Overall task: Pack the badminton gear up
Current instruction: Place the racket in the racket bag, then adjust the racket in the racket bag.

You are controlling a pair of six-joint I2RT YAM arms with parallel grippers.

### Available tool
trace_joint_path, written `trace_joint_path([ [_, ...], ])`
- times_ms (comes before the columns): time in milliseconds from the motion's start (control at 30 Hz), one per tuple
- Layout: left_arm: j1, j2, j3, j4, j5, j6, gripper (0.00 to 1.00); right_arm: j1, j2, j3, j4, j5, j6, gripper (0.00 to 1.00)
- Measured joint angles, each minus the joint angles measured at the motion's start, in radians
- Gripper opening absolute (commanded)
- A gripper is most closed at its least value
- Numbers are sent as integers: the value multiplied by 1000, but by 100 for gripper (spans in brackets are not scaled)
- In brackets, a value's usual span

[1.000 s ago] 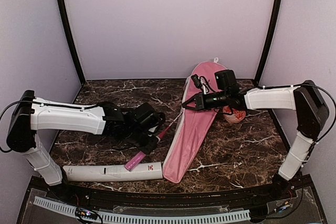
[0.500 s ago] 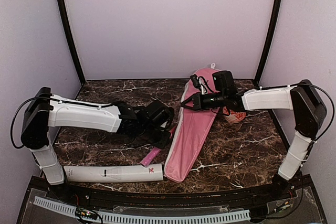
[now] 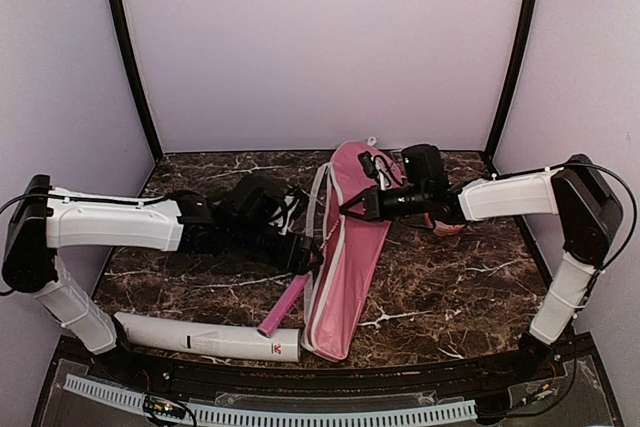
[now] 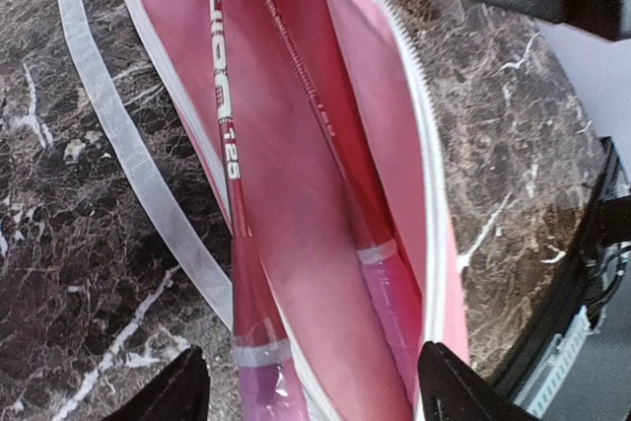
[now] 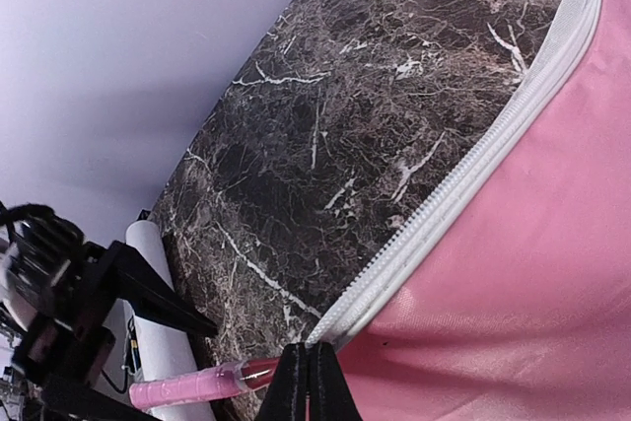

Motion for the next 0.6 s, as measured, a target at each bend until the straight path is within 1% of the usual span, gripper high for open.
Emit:
trace_joint_path([
  [133, 24, -137, -67, 26, 56, -29, 79, 2, -1, -11, 36, -10, 19, 0],
  [233, 41, -203, -124, 31, 103, -74, 78, 3, -1, -16, 53, -15, 32, 0],
  [467, 50, -277, -303, 60, 223, -190, 67, 4, -1, -24, 83, -15, 50, 0],
  [533, 52, -291, -345, 63, 250, -216, 66, 4, -1, -24, 88, -16, 56, 0],
  [600, 55, -299, -374, 73, 272, -236, 60, 4, -1, -24, 90, -18, 60, 0],
])
